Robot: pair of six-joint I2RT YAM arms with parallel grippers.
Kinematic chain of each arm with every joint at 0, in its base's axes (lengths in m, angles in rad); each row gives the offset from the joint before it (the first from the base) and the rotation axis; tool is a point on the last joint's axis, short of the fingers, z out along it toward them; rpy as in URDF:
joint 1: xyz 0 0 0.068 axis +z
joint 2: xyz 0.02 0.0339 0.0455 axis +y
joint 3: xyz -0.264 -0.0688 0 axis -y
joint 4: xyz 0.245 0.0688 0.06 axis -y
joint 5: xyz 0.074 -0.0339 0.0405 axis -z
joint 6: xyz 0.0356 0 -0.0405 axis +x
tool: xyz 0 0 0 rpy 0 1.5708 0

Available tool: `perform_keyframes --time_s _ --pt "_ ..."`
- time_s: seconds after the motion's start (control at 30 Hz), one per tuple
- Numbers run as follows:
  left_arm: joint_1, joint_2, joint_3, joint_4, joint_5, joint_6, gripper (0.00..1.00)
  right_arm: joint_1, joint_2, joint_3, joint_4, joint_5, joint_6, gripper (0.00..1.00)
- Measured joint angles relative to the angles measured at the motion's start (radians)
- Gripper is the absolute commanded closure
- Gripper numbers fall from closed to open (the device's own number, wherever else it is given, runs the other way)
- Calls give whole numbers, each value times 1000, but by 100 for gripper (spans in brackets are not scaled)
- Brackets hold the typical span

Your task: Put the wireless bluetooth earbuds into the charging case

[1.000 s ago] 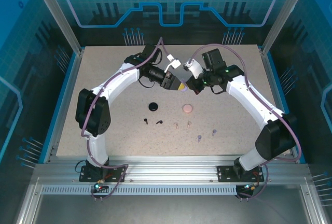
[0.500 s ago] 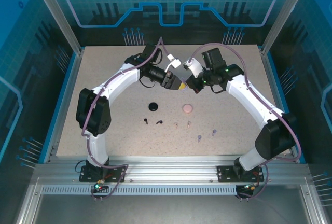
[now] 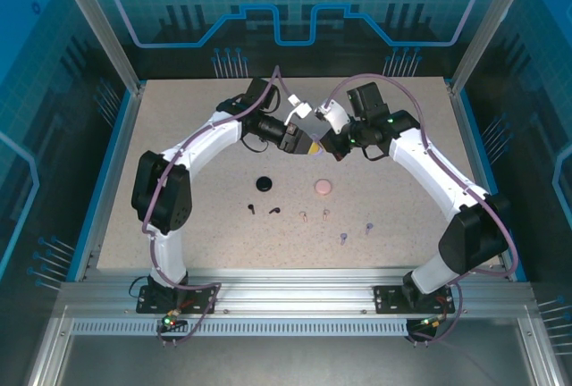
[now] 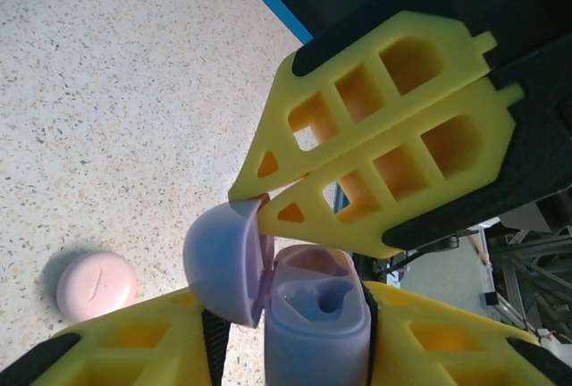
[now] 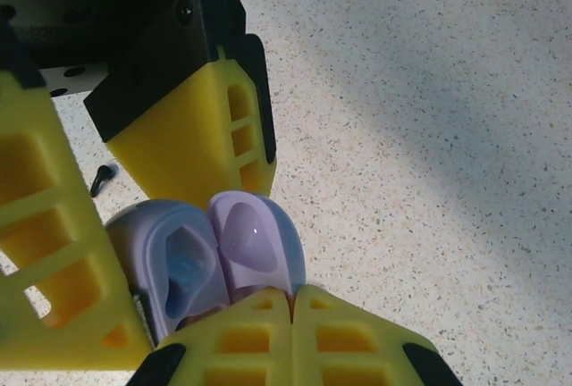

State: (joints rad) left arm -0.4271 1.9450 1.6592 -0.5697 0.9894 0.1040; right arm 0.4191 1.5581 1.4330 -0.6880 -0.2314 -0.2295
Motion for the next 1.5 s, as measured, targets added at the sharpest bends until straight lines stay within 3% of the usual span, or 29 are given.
perform_keyframes --time_s 0.17,0.3,0.53,0.77,0.93,1.1,1.3,1.5 --pt "0 0 -3 12 12 -4 77 0 0 0 0 14 0 100" --pt "0 0 -15 33 22 -9 100 -1 2 0 -2 19 0 100" --pt "0 -2 -51 72 21 -14 100 -5 8 14 -11 22 17 72" --pt "0 -14 -104 116 8 -29 100 -29 7 54 -13 18 47 62" --pt "0 -51 -167 190 -26 -61 100 -47 -21 56 -43 36 110 47" --pt "0 -145 -315 357 -102 -130 100 -76 -133 2 -65 93 286 46" --pt "0 -308 -583 712 -266 -262 100 -77 -267 -240 -85 124 556 47" --pt "-5 -434 -769 1012 -473 -328 100 5 -281 -446 -126 180 766 49"
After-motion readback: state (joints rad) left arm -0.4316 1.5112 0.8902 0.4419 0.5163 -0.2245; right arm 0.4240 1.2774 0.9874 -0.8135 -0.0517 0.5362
